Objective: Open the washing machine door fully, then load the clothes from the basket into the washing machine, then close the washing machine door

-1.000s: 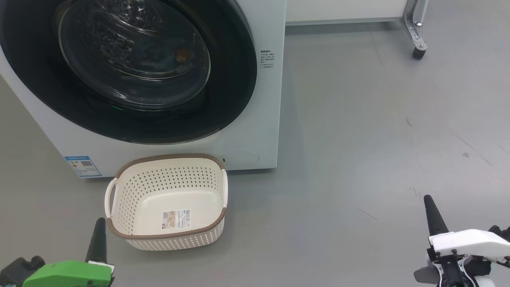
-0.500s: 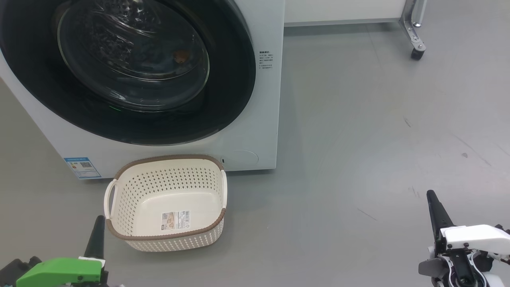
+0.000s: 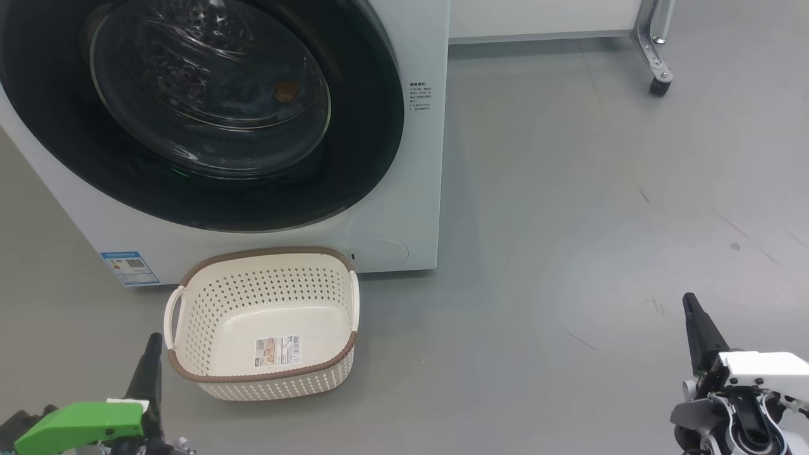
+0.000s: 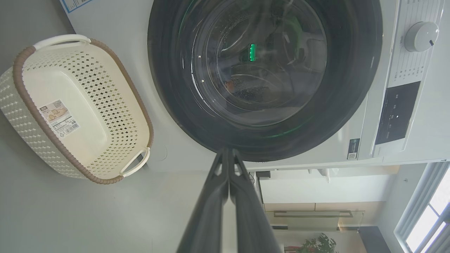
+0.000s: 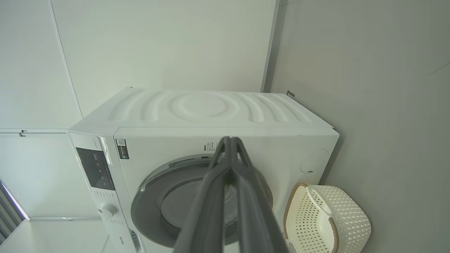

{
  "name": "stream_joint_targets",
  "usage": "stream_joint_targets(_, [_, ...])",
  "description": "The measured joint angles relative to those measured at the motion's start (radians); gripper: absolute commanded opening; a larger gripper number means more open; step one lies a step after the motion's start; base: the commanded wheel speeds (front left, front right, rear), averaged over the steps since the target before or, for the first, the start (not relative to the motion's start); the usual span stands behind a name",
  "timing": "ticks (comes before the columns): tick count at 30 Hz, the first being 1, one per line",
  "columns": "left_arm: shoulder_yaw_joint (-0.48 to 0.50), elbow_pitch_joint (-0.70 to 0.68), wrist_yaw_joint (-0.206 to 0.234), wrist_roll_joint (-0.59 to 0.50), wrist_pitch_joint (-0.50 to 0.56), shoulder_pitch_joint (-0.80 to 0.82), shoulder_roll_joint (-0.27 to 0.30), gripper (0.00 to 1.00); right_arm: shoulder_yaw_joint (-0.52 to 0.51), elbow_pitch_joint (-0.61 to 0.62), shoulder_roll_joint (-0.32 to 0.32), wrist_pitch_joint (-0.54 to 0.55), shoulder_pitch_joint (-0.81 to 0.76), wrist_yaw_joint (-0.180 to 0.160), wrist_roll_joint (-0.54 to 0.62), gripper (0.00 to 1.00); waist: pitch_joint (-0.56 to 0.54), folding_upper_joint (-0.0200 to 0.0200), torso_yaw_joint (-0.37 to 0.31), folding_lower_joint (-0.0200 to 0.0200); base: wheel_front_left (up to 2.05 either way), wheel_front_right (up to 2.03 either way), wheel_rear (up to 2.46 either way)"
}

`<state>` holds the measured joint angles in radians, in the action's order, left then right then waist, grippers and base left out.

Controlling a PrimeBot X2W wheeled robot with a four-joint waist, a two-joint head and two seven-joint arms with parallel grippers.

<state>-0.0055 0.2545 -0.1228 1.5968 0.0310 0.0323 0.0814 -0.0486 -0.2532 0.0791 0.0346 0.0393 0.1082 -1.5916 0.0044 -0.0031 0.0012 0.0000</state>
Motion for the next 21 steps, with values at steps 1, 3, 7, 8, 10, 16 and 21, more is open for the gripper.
stream_joint_targets(1, [0.001, 0.001, 0.000, 0.012, 0.005, 0.001, 0.000, 0.00, -0.002, -0.002, 0.000, 0.001, 0.001, 0.004, -0.012, 0.00, 0.000, 0.0000, 0.000, 0.0000, 0.00, 0.00, 0.00])
stream_joint_targets(3, [0.002, 0.004, 0.000, 0.029, 0.009, 0.004, 0.000, 0.00, -0.006, -0.006, 0.001, 0.008, 0.002, 0.004, -0.033, 0.00, -0.001, 0.0000, -0.001, 0.0000, 0.00, 0.00, 0.00])
stream_joint_targets(7, [0.005, 0.007, 0.000, 0.069, 0.017, 0.014, 0.000, 0.00, -0.011, -0.012, 0.002, 0.014, 0.006, 0.005, -0.070, 0.00, -0.001, 0.0000, -0.001, 0.0000, 0.00, 0.00, 0.00])
stream_joint_targets(8, [0.005, 0.007, 0.000, 0.069, 0.017, 0.014, 0.000, 0.00, -0.011, -0.013, 0.002, 0.014, 0.008, 0.005, -0.070, 0.00, -0.001, 0.0000, -0.001, 0.0000, 0.00, 0.00, 0.00])
stream_joint_targets(10, [0.006, 0.007, 0.000, 0.069, 0.018, 0.014, 0.000, 0.00, -0.012, -0.013, 0.002, 0.014, 0.012, 0.005, -0.070, 0.00, -0.001, 0.0000, -0.001, 0.0000, 0.00, 0.00, 0.00])
stream_joint_targets(16, [0.006, 0.011, 0.000, 0.069, 0.018, 0.015, 0.000, 0.00, -0.012, -0.014, 0.002, 0.014, 0.014, 0.005, -0.070, 0.00, -0.001, 0.0000, -0.001, 0.0000, 0.00, 0.00, 0.00])
stream_joint_targets(21, [0.006, 0.012, 0.000, 0.069, 0.018, 0.015, 0.000, 0.00, -0.012, -0.016, 0.002, 0.014, 0.014, 0.005, -0.070, 0.00, -0.001, 0.0000, -0.001, 0.0000, 0.00, 0.00, 0.00])
